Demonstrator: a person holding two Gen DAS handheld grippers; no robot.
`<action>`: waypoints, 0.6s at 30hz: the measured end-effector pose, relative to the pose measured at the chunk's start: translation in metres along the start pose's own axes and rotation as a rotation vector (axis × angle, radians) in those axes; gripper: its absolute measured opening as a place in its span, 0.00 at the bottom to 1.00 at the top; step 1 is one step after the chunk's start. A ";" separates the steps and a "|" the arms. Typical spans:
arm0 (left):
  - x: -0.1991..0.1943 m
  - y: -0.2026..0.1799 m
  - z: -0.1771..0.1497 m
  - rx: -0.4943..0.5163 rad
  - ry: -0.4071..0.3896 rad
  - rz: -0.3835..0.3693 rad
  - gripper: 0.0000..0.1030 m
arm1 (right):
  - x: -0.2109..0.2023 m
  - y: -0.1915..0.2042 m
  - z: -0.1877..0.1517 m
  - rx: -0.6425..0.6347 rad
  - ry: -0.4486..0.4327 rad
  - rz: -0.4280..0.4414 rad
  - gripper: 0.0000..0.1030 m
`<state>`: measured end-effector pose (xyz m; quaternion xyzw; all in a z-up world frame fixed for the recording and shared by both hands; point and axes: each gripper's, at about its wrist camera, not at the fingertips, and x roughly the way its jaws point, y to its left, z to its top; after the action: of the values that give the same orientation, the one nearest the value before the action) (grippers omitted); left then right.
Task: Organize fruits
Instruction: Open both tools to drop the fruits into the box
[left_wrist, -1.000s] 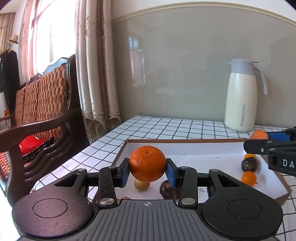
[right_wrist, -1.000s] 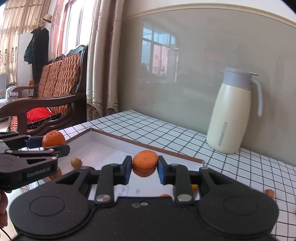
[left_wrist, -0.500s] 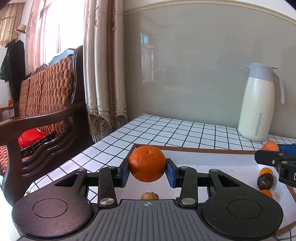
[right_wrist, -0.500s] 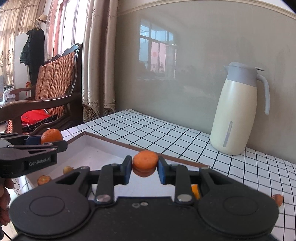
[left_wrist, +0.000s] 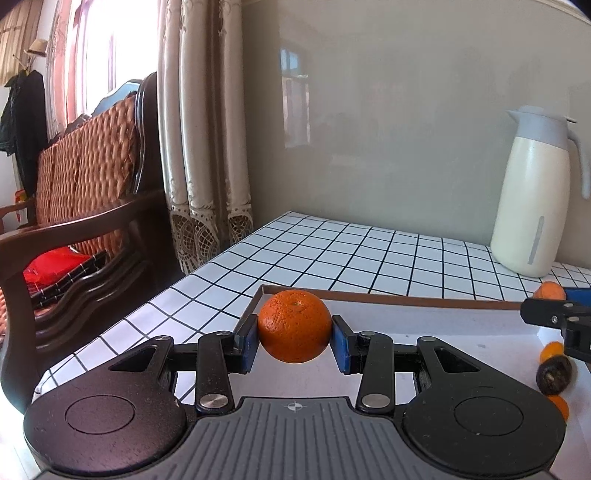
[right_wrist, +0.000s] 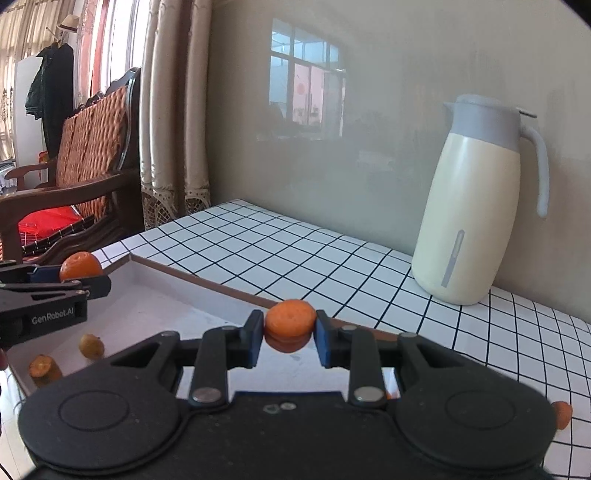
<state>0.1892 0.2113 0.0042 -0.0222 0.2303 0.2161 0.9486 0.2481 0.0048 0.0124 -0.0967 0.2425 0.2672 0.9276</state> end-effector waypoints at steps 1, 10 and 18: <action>0.003 0.000 0.001 -0.001 0.002 0.002 0.40 | 0.003 -0.002 0.001 0.005 0.006 0.003 0.20; 0.010 -0.003 0.004 -0.025 -0.017 0.002 0.47 | 0.016 -0.013 0.004 0.007 0.048 -0.013 0.47; -0.012 -0.002 0.005 -0.041 -0.121 0.042 1.00 | 0.003 -0.023 -0.002 0.084 -0.052 -0.063 0.94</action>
<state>0.1828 0.2060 0.0138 -0.0240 0.1685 0.2414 0.9554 0.2621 -0.0140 0.0109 -0.0583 0.2262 0.2299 0.9448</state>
